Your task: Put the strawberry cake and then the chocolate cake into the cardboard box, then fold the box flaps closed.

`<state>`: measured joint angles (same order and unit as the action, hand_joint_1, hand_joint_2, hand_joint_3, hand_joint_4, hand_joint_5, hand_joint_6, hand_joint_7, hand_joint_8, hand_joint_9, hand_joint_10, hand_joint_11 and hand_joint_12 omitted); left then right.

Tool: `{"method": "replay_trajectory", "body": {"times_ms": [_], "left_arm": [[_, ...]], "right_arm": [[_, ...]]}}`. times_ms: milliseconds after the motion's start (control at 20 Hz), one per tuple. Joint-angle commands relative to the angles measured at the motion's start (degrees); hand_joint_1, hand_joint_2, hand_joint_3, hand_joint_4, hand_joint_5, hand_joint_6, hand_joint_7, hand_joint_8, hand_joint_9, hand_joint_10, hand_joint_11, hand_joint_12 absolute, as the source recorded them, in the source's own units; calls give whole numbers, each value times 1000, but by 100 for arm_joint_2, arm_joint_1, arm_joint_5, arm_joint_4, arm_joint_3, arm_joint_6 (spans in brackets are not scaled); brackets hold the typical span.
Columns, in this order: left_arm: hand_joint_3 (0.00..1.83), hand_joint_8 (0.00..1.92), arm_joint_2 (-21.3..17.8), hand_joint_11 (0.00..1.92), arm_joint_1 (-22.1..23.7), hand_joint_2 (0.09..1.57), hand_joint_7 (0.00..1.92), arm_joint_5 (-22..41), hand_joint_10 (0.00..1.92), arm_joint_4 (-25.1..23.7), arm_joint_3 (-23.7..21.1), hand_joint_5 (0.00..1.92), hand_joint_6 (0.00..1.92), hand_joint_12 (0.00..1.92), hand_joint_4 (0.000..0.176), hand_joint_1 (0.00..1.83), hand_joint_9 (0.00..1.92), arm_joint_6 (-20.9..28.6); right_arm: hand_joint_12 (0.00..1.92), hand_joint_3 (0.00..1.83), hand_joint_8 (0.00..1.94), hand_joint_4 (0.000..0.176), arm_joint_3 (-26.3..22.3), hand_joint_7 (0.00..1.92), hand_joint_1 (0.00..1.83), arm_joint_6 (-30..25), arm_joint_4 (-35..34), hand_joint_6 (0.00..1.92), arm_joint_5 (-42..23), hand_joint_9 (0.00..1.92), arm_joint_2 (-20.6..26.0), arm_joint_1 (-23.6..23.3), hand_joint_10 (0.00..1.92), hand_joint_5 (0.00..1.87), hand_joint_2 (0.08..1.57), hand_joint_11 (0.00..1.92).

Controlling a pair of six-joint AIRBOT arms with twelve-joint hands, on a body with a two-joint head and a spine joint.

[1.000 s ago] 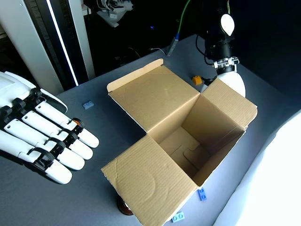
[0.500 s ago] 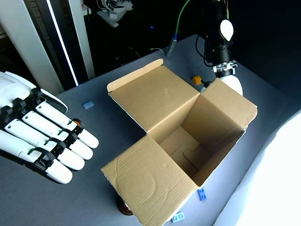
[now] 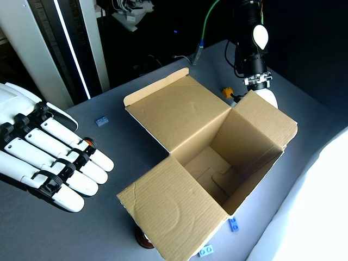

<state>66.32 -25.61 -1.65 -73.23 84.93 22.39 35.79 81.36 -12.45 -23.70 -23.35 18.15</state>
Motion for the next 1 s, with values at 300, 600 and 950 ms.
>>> {"method": "replay_trajectory", "body": {"times_ms": [300, 600, 950], "left_arm": [[4, 139, -11, 305, -8, 1070, 809, 34, 894, 17, 15, 722, 51, 1454, 0, 1178, 528, -16], [5, 1530, -34, 443, 11, 1275, 692, 99, 1615, 23, -4, 618, 1431, 1839, 0, 1266, 646, -16], [0, 1522, -165, 398, 226, 1265, 746, 111, 1546, 76, -28, 669, 1355, 1812, 0, 1154, 590, -16]], "right_arm": [[360, 1, 3, 0, 2, 141, 142, 34, -5, 1, -678, 114, 56, -35, 5, 197, 1201, 0], [61, 2, 4, 0, -11, 124, 148, 36, -4, 7, -678, 91, 57, -35, 2, 174, 1207, 0], [207, 3, 0, 0, -14, 154, 120, 36, -4, 3, -678, 112, 57, -35, 6, 201, 1209, 0]]}}
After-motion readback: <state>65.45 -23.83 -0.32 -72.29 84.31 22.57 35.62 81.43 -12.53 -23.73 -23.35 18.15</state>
